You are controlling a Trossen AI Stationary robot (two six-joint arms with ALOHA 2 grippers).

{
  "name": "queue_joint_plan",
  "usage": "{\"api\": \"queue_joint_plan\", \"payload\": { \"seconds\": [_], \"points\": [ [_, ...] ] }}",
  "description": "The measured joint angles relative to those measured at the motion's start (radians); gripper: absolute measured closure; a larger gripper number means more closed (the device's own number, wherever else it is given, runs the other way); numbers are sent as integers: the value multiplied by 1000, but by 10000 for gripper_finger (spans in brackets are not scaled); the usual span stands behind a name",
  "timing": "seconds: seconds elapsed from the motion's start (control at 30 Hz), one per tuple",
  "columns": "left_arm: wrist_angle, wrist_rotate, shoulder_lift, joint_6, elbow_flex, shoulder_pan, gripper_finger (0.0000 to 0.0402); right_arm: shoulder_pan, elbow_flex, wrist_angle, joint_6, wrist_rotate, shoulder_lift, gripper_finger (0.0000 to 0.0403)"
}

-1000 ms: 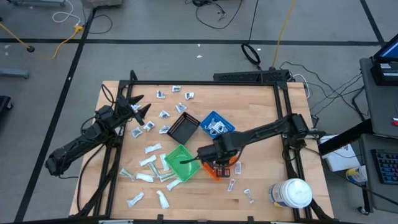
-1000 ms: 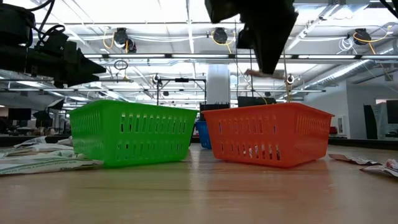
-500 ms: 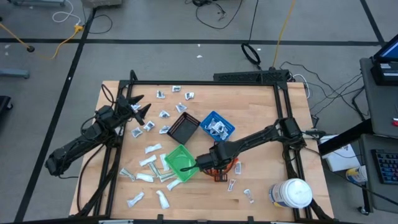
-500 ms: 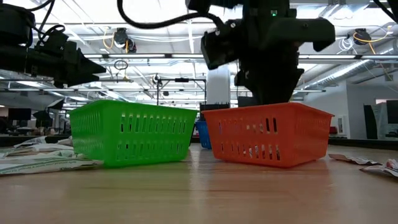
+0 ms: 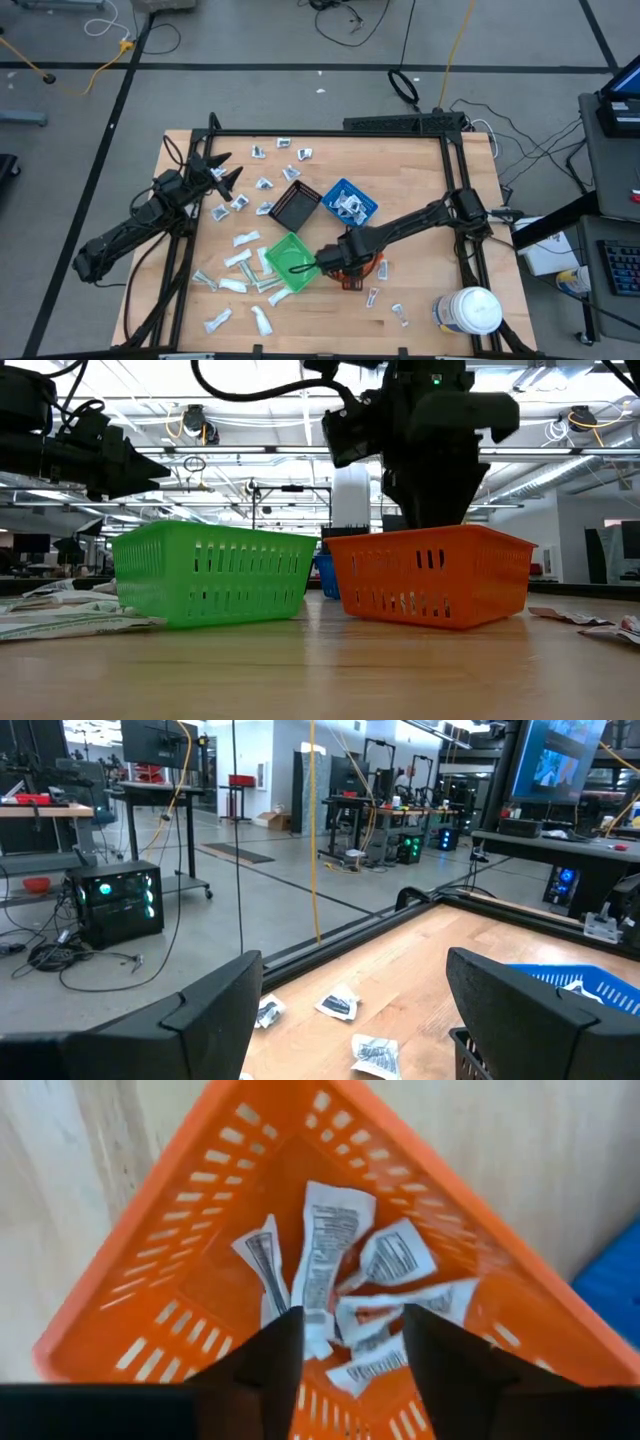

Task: Pick & Place First Aid Supplies
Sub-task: Put the orange ointment pack into the orange bin

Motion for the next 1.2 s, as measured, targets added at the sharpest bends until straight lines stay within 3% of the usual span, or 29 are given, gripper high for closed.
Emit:
{"api": "queue_joint_plan", "payload": {
  "seconds": [0.2, 0.73, 0.93, 1.2],
  "points": [
    [0, 0, 0, 0, 0, 0, 78, 0, 0, -20, 304, 4, -56, 206],
    [0, 0, 0, 0, 0, 0, 78, 28, -110, -51, 959, 18, -198, 227],
    [0, 0, 0, 0, 0, 0, 78, 120, -121, -73, 1170, -3, -211, 227],
    [0, 0, 0, 0, 0, 0, 78, 281, -121, -74, 1338, -8, -210, 227]
  ]
}}
